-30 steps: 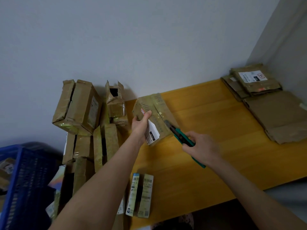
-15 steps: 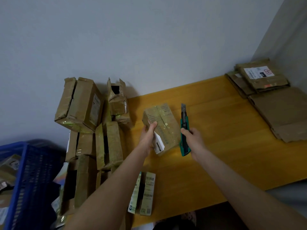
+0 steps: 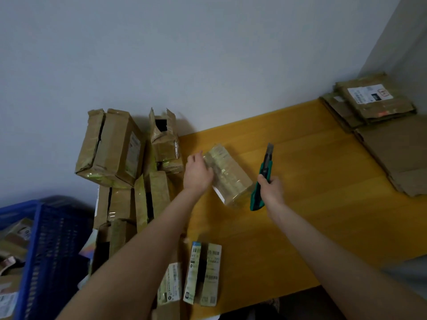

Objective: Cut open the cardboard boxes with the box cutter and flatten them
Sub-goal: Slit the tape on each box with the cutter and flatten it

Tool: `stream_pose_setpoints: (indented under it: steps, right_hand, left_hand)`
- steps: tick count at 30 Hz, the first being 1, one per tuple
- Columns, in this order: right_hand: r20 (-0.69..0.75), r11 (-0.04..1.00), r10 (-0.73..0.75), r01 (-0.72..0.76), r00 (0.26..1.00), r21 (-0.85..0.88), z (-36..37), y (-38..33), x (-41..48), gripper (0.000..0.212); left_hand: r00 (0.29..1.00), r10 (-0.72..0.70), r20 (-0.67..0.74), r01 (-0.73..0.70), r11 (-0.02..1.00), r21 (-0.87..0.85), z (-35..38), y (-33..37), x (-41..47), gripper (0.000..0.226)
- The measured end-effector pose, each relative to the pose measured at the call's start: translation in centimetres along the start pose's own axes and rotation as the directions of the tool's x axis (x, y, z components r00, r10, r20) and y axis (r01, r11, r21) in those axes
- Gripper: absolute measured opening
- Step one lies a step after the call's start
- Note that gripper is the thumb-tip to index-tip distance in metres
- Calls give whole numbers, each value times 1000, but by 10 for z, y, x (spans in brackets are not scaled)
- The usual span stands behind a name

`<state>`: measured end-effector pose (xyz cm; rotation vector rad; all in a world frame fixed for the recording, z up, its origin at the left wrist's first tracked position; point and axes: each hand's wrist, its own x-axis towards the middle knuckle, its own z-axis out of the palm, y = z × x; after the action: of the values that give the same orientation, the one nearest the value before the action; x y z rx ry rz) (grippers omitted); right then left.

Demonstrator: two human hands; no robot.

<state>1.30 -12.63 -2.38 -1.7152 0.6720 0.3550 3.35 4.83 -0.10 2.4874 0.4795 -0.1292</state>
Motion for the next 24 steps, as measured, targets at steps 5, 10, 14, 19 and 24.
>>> stream_pose_setpoints:
  steps: [5,10,14,19,24]
  right_hand:
    - [36,975,158,-161,987,150,4,18,-4,30]
    - [26,982,108,-111,994,155,-1,3,6,22]
    - [29,997,-18,16,999,79,-1,-22,21,31]
    - [78,998,-65,66,995,-10,5,-31,25,32]
    - [95,995,-71,77,993,-61,-1,-22,21,32]
  left_hand:
    - [978,-13,207,-20,988,155,8,10,36,71]
    - [987,-55,150,0,938,347,4,-5,27,69]
    - [984,-66,167,-4,920,392,-8,-20,5,74]
    - [936,141,322,-292,824,486,-8,-19,-10,117]
    - [858,250,450,-480,701,527,17,10,-11,124]
